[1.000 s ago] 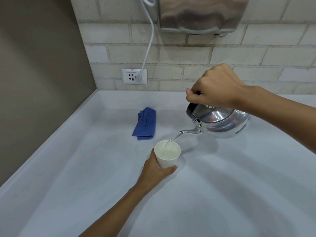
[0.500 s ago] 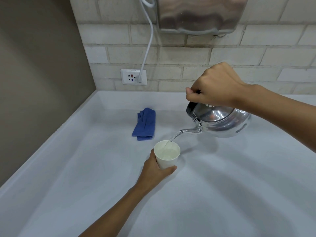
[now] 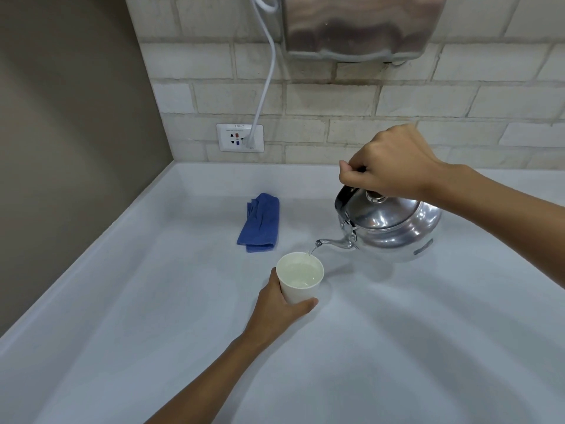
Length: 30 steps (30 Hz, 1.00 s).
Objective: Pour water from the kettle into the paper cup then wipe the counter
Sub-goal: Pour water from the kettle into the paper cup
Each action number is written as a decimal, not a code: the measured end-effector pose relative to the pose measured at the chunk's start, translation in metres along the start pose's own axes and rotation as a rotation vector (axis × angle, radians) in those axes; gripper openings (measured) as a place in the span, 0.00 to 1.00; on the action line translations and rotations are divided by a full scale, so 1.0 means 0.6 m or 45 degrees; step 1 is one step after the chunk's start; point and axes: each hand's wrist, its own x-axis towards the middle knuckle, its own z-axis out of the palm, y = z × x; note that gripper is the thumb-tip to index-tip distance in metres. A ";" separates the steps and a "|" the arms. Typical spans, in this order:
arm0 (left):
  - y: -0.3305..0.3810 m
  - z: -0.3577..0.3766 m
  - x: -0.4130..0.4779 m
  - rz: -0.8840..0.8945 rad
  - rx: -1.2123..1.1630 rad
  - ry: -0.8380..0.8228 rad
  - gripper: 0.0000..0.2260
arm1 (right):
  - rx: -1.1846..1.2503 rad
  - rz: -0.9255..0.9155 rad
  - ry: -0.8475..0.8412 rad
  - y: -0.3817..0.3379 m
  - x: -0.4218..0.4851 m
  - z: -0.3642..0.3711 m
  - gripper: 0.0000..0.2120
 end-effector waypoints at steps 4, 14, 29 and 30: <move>0.001 0.000 -0.001 0.005 0.000 0.002 0.32 | 0.109 0.109 0.028 0.010 -0.013 0.029 0.21; -0.001 0.000 -0.002 0.002 -0.013 -0.011 0.28 | 0.440 0.650 0.038 0.079 0.007 0.129 0.23; -0.004 -0.001 -0.003 -0.002 -0.004 -0.004 0.27 | 0.627 1.081 -0.017 0.111 0.091 0.261 0.22; -0.004 -0.001 -0.003 -0.003 -0.003 -0.004 0.27 | 0.620 1.085 -0.021 0.111 0.093 0.265 0.22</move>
